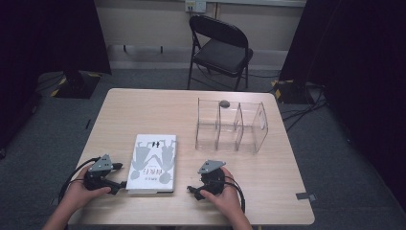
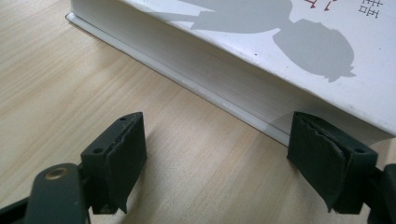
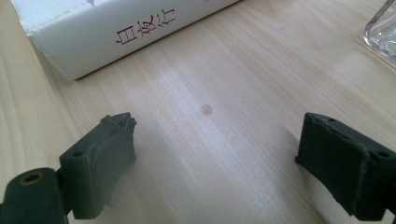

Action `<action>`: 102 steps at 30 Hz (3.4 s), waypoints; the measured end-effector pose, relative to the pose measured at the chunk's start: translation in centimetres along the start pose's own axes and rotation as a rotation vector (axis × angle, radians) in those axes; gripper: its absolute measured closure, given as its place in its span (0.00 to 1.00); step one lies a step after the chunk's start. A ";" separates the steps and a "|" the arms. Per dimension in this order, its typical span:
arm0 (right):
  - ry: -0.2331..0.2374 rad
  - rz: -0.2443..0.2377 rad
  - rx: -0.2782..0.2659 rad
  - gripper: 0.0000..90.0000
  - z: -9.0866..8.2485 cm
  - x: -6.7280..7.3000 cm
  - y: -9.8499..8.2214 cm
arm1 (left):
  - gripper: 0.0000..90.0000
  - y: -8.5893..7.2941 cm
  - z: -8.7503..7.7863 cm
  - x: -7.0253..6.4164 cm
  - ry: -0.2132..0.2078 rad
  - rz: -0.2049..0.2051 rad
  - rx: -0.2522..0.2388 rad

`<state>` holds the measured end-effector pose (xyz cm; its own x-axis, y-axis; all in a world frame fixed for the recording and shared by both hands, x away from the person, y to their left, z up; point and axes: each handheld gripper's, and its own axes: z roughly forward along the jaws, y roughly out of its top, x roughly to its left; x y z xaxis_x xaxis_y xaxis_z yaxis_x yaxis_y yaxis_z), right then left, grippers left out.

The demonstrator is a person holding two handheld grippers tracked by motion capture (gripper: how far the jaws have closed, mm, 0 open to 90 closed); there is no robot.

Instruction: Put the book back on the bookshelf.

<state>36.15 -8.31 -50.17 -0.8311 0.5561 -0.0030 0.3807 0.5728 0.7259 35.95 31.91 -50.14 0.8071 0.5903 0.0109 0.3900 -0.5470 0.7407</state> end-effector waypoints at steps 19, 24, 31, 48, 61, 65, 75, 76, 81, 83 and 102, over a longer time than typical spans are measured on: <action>0.016 -0.010 -0.001 0.11 0.5 1.3 0.5 | 0.19 -0.2 -1.0 -0.9 -0.040 -0.006 0.059; 0.045 -0.038 0.002 0.11 1.0 2.6 0.9 | 0.24 -0.4 -1.6 -2.2 -0.070 0.027 0.077; 0.062 -0.055 -0.001 0.11 1.8 3.2 1.7 | 0.27 -0.1 -0.8 -3.8 -0.092 0.048 0.035; 0.079 -0.077 -0.017 0.17 2.7 3.9 2.6 | 0.38 1.8 0.6 -4.4 -0.063 0.075 0.050; 0.004 -0.095 -0.040 0.17 3.0 3.7 2.9 | 0.38 3.9 2.8 -4.9 -0.025 0.052 0.049; 0.007 -0.083 -0.034 0.17 3.0 3.5 3.0 | 0.38 4.2 2.9 -5.0 -0.007 0.063 0.062; 0.013 -0.036 -0.020 0.17 3.2 3.1 3.1 | 0.38 4.9 3.1 -5.5 0.029 0.078 0.082; 0.013 -0.036 -0.020 0.17 3.2 3.1 3.1 | 0.38 4.9 3.1 -5.5 0.029 0.078 0.082; 0.015 -0.035 -0.018 0.17 3.1 3.0 3.1 | 0.39 5.5 2.5 -5.5 0.041 0.067 0.036; 0.016 -0.034 -0.018 0.17 3.1 3.0 3.1 | 0.40 5.8 2.2 -5.5 0.040 0.059 0.027; -0.055 -0.024 -0.084 0.14 2.4 3.5 4.4 | 0.40 7.5 1.7 -5.7 0.052 0.046 -0.007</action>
<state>35.89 -2.44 -48.65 -0.8152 0.5763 -0.0577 0.3231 0.5352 0.7805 35.00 23.46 -45.81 0.7998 0.5949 0.0796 0.3500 -0.5700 0.7434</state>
